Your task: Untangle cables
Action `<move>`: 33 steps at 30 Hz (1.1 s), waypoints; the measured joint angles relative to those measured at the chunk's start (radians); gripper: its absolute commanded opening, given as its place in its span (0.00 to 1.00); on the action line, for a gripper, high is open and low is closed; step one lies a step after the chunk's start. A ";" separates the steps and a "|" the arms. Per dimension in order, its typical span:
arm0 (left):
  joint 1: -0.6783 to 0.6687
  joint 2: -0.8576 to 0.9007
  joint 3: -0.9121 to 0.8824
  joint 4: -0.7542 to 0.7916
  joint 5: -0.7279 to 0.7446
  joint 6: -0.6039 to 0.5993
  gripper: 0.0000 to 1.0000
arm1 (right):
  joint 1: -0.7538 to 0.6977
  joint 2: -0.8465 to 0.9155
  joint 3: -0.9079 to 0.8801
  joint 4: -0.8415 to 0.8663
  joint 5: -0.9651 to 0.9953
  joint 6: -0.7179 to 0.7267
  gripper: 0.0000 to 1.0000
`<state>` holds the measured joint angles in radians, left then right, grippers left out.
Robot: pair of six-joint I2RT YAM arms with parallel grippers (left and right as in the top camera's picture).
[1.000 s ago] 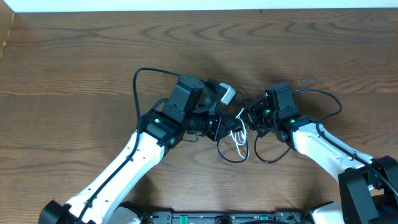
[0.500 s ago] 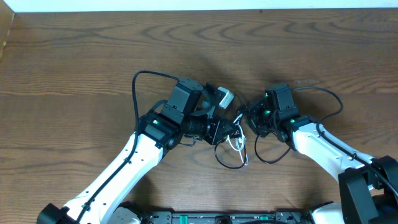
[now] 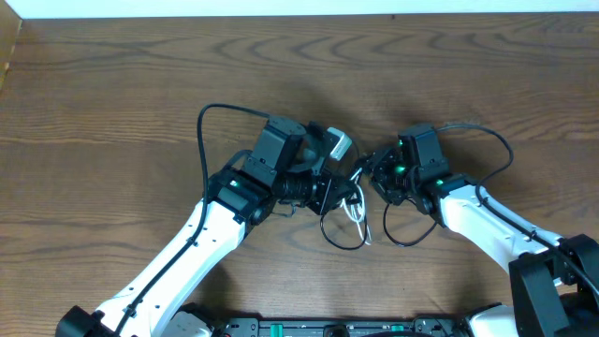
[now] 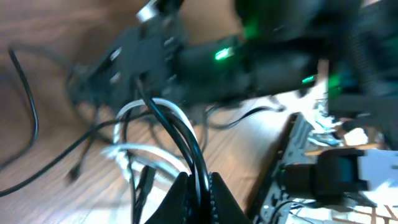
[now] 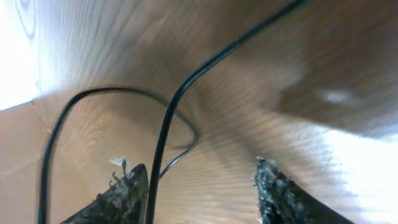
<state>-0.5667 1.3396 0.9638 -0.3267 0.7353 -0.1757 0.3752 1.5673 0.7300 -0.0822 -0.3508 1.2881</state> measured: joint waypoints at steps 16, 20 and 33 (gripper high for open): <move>0.000 0.000 0.000 0.046 0.164 0.000 0.07 | 0.033 0.000 0.000 0.125 -0.019 0.181 0.14; 0.000 0.000 0.000 0.046 0.170 0.000 0.08 | 0.037 0.000 0.000 0.087 -0.018 0.194 0.10; 0.000 0.000 0.000 -0.104 -0.002 0.021 0.08 | 0.061 0.001 0.000 -0.068 0.221 -0.049 0.01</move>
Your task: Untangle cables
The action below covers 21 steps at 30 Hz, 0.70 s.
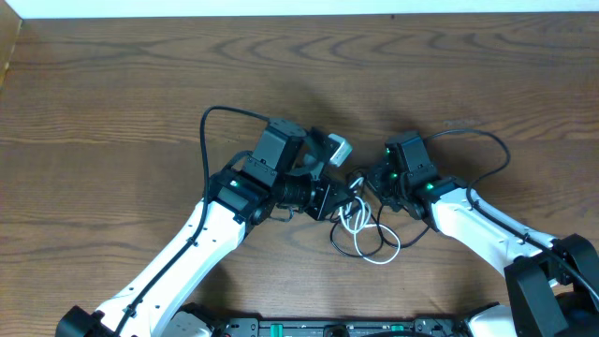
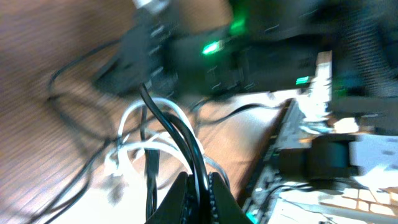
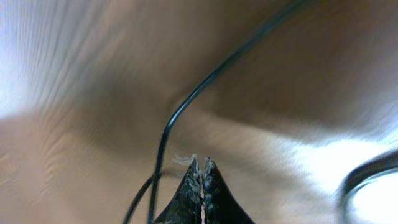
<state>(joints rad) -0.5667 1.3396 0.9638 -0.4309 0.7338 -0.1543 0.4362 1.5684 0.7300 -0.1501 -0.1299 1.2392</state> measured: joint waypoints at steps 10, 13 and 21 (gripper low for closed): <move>0.000 0.000 0.000 -0.143 -0.288 0.025 0.07 | -0.022 0.002 0.000 0.122 0.334 -0.669 0.10; 0.001 -0.001 0.000 -0.129 -0.243 0.103 0.07 | -0.023 0.002 0.000 0.086 0.253 -0.956 0.25; 0.016 -0.072 0.000 -0.080 -0.082 0.221 0.07 | -0.023 0.002 0.000 0.061 0.070 -1.371 0.40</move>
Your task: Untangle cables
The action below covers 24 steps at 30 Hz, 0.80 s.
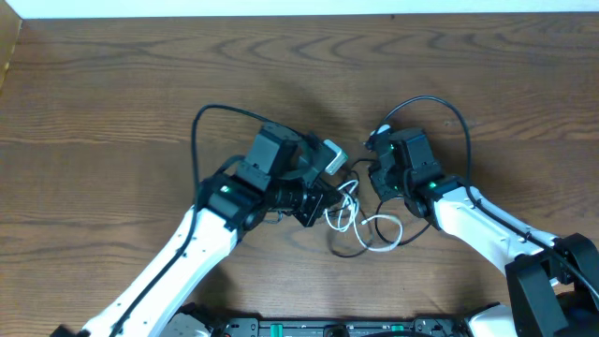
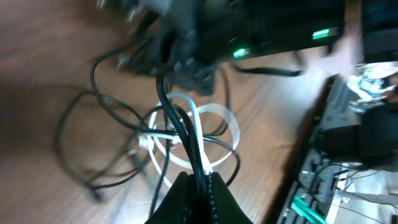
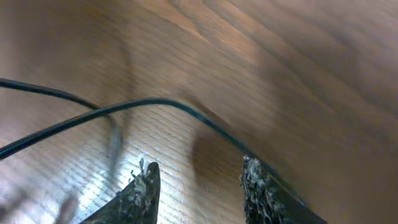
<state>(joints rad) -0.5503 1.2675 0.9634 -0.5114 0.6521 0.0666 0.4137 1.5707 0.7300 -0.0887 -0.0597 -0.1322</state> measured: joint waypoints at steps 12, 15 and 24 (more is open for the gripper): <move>0.014 -0.119 0.000 0.014 0.079 0.021 0.07 | 0.000 0.000 0.000 0.027 -0.241 -0.260 0.42; 0.014 -0.119 0.000 0.014 0.083 0.021 0.08 | 0.000 0.000 0.000 0.045 -0.258 -0.272 0.67; 0.014 -0.119 0.000 0.015 0.109 0.020 0.07 | 0.000 0.000 0.000 0.171 -0.338 -0.278 0.55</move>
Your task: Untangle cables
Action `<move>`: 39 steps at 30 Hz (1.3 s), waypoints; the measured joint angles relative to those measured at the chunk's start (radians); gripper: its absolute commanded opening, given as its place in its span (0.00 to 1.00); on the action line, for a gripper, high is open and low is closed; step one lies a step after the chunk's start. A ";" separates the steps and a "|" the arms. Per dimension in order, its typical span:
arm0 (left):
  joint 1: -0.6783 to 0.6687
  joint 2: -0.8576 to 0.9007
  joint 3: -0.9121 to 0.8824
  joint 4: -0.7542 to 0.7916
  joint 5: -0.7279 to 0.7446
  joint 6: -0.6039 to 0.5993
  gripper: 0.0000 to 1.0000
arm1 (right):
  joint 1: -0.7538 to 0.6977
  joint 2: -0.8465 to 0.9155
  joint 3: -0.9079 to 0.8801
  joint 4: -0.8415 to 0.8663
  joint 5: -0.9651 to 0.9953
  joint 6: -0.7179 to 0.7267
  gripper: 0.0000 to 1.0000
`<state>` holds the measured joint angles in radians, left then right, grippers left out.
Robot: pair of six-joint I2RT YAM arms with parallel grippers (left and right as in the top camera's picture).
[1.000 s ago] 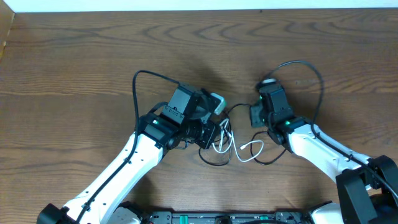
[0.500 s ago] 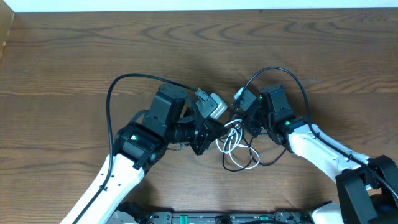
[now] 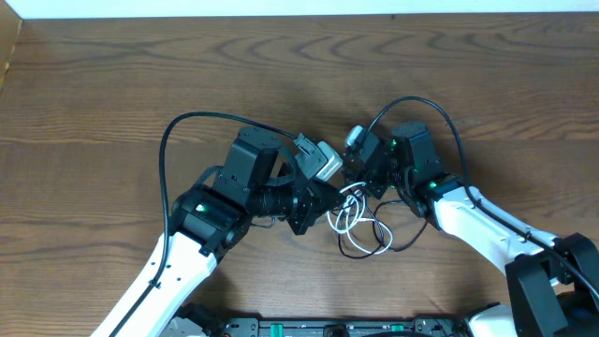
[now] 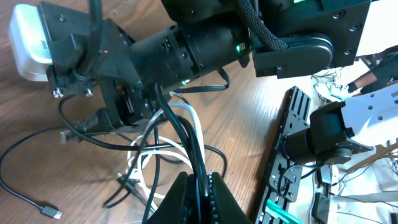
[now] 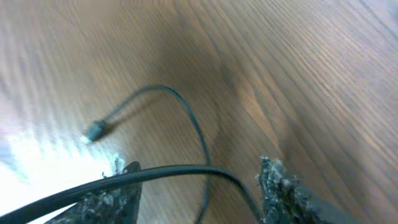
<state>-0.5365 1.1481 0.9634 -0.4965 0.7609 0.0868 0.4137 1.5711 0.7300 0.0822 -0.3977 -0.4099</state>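
Note:
A tangle of black and white cables (image 3: 360,225) lies on the wooden table (image 3: 112,75) between both arms. My left gripper (image 3: 320,208) sits at the tangle's left edge, shut on a black and a white cable (image 4: 186,134) that run out of its fingers (image 4: 180,193). In the left wrist view a loose plug (image 4: 48,211) lies at the lower left. My right gripper (image 3: 356,178) reaches in from the right, just above the tangle. It (image 5: 196,177) stands open, with a black cable (image 5: 180,169) crossing between its fingers. Another cable end (image 5: 93,130) lies beyond.
A black cable loop (image 3: 187,126) arches off the left arm and another (image 3: 440,108) off the right arm. The base rail with electronics (image 4: 298,168) runs along the table's near edge. A white wall strip (image 3: 281,7) borders the far edge.
The left arm has drawn back to the left, still shut on the cables. The right gripper has come further left towards it, still open, with a black cable across its gap.
At first my left gripper was shut on the black and white cables and my right stood open beside a black cable. Then the right one was shut. Later it was open again, the tangle spread lower. Now both grippers sit close together above the tangle.

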 measured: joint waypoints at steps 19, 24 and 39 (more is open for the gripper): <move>0.000 0.000 0.000 0.092 0.001 -0.003 0.07 | 0.000 0.000 0.000 0.015 -0.332 -0.060 0.28; 0.000 -0.001 0.000 0.112 0.001 -0.008 0.07 | 0.000 0.000 0.000 0.033 -0.286 -0.074 0.01; 0.094 -0.011 0.000 0.089 -0.004 -0.035 0.07 | -0.024 0.000 0.000 -0.032 0.254 0.104 0.20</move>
<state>-0.4427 1.1374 0.9634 -0.4072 0.7567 0.0513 0.3901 1.5711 0.7300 0.0498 -0.1432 -0.3061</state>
